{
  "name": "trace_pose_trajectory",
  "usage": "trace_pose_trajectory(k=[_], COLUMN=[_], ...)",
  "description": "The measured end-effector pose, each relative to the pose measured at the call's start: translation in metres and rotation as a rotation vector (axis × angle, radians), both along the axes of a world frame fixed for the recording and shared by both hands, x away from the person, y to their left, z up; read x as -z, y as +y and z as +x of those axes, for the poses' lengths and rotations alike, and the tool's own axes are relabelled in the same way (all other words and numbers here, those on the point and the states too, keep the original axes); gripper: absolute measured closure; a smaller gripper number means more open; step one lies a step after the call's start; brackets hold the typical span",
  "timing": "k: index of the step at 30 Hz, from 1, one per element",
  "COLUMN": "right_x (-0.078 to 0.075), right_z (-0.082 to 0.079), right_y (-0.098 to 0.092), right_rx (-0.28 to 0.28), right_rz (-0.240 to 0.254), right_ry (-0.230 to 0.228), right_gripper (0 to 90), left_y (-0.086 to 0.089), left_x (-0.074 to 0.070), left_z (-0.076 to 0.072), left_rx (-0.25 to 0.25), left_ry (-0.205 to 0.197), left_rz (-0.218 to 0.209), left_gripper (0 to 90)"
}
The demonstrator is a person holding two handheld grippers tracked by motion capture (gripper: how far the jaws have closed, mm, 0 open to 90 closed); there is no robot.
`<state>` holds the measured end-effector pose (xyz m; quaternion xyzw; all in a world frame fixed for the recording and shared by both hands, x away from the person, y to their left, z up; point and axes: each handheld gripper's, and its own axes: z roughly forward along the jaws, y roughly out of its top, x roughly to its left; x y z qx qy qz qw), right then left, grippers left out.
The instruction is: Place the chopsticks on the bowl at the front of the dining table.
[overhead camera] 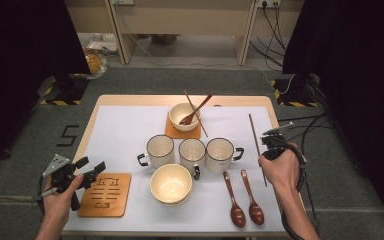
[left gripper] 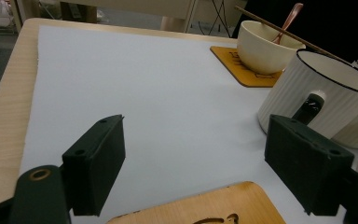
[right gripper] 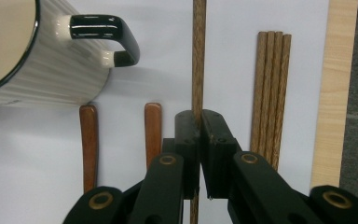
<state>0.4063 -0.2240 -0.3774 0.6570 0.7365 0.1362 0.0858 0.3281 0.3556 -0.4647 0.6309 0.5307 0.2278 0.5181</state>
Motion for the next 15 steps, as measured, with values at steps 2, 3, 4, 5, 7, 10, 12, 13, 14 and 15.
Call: trace_pose_trajectory(k=[2,3,4,5,7,10,12,13,14,15], right_x=[-0.0016,-0.0026,-0.0033,-0.0042,-0.0055,-0.0076,-0.0089,-0.0098,-0.0104,-0.0105], right_z=[0.0007,0.0011,0.0013,0.0015,0.0021,0.0030,0.0035,0.0038,0.0041,0.0045], right_y=[0.0009,0.0014,0.0017,0.0021,0.0027,0.0040,0.0051,0.0060,0.0064,0.0065], right_rx=[-0.002,-0.001,-0.001,-0.001,-0.004,-0.007,-0.009,-0.009,-0.010,-0.016], right_rz=[0.001,0.001,0.000,-0.001,0.001,0.000,-0.001,-0.004,-0.006,-0.008], right_ry=[-0.001,-0.001,-0.003,-0.004,-0.008,-0.011,-0.015,-0.016,-0.016,-0.018], right_gripper=[85.7,85.7,85.7,85.7,85.7,85.7,85.7,85.7,85.7,85.7], left_y=[-0.0001,-0.0002,-0.0003,-0.0005,-0.0005,-0.0004,-0.0005,-0.0005,-0.0005,-0.0004], left_x=[0.0000,0.0001,0.0001,0.0000,0.0000,-0.0001,-0.0002,-0.0002,-0.0001,-0.0001], left_z=[0.0000,0.0001,0.0001,0.0001,0.0000,0.0001,0.0001,0.0001,0.0001,0.0001], left_rx=[0.000,0.001,0.001,0.000,0.002,0.002,0.002,0.002,0.003,0.003], left_ry=[0.001,0.000,0.001,0.001,0.002,0.002,0.001,0.001,0.002,0.002], left_rz=[0.001,0.000,0.001,0.001,0.001,0.000,0.000,0.000,0.000,0.001], left_gripper=[19.6,19.6,19.6,19.5,19.6,19.6,19.6,19.6,19.6,19.6])
